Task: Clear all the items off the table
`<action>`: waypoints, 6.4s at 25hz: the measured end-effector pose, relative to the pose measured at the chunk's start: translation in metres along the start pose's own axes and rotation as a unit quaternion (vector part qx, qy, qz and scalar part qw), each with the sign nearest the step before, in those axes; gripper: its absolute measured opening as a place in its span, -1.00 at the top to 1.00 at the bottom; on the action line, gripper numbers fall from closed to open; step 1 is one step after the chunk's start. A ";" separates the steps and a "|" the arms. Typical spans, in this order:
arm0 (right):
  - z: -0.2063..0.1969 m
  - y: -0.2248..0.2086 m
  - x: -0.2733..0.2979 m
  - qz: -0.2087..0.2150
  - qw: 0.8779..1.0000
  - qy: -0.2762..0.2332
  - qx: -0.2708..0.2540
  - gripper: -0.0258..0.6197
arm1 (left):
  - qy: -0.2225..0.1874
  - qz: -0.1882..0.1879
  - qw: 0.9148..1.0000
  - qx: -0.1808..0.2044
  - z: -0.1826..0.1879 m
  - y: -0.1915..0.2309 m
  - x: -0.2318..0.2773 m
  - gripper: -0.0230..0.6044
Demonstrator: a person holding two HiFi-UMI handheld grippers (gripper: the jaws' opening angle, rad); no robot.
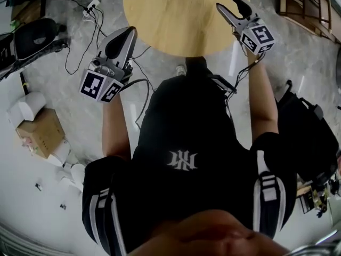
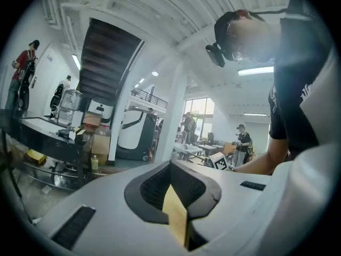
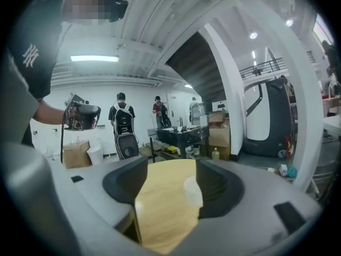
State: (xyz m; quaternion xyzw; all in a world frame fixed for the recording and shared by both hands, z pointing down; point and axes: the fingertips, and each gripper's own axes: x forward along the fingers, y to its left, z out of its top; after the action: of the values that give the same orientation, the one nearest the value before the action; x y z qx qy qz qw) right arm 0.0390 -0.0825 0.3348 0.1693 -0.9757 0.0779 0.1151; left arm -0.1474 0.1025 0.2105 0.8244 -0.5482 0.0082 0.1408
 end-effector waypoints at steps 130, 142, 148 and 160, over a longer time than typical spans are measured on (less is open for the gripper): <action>0.244 -0.031 0.621 0.007 0.997 -0.049 -0.064 -0.24 | 0.008 0.021 1.000 -0.016 0.061 0.493 0.032 0.89; 0.322 -0.244 0.484 -0.165 0.981 -0.099 -0.025 0.64 | 0.004 -0.170 0.985 0.007 0.174 0.496 0.314 0.89; 0.365 -0.250 0.493 -0.175 0.980 -0.085 -0.029 0.91 | -0.002 -0.202 0.979 -0.005 0.216 0.528 0.346 0.89; 0.463 -0.393 0.664 -0.187 0.982 0.007 -0.013 0.91 | -0.002 -0.255 0.965 -0.067 0.317 0.724 0.517 0.89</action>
State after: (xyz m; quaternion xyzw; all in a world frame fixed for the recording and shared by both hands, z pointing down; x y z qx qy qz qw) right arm -0.5242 -0.7436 0.1011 0.3464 -0.9270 0.0439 0.1367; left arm -0.6424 -0.7002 0.1548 0.9254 -0.3198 -0.0667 0.1920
